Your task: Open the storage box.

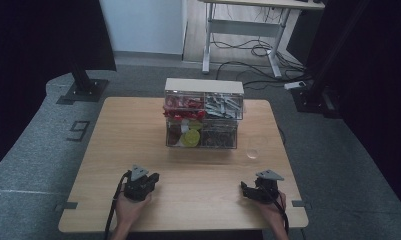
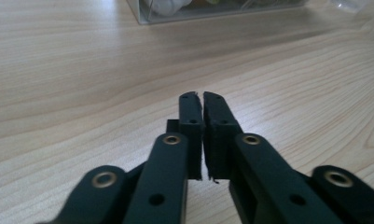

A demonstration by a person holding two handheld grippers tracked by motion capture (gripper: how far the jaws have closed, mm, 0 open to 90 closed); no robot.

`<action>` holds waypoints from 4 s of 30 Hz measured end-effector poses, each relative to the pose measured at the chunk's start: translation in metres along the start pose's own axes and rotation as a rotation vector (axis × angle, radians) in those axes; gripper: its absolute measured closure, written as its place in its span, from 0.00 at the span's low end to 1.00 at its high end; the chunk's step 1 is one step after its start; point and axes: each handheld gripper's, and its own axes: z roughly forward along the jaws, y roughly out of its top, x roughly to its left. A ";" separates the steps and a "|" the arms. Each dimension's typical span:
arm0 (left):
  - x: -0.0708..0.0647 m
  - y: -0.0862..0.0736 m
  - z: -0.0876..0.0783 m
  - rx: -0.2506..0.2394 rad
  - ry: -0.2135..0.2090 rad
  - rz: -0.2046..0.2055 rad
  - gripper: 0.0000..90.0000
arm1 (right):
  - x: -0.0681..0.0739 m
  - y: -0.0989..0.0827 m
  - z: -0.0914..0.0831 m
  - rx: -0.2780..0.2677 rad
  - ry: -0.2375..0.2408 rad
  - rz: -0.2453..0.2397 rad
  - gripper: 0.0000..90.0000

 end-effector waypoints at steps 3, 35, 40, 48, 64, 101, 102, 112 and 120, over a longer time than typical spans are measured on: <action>0.000 0.002 -0.001 -0.001 -0.003 -0.005 1.00 | 0.000 0.000 0.000 -0.001 0.001 0.000 0.22; -0.018 0.057 0.015 -0.008 -0.008 0.038 1.00 | 0.000 -0.001 -0.001 0.000 0.002 0.006 0.22; -0.022 0.065 0.017 -0.012 -0.026 0.048 1.00 | 0.000 -0.001 -0.001 -0.001 0.001 0.007 0.22; -0.028 0.073 0.020 -0.007 -0.049 0.063 1.00 | -0.001 -0.001 -0.001 -0.002 0.001 0.006 0.22; -0.031 0.081 0.033 0.019 -0.075 0.048 1.00 | 0.000 -0.001 -0.001 -0.001 0.000 0.006 0.22; -0.019 0.086 0.080 0.064 -0.063 -0.013 1.00 | 0.000 -0.001 -0.002 -0.001 -0.002 0.009 0.22; -0.019 0.086 0.080 0.063 -0.059 -0.007 1.00 | 0.000 -0.001 -0.002 -0.001 -0.002 0.009 0.22; -0.018 0.089 0.078 0.058 -0.049 0.002 1.00 | -0.001 -0.001 -0.001 -0.001 -0.002 0.009 0.22; -0.018 0.093 0.074 0.043 -0.060 -0.001 1.00 | -0.001 -0.001 -0.001 -0.001 -0.002 0.010 0.22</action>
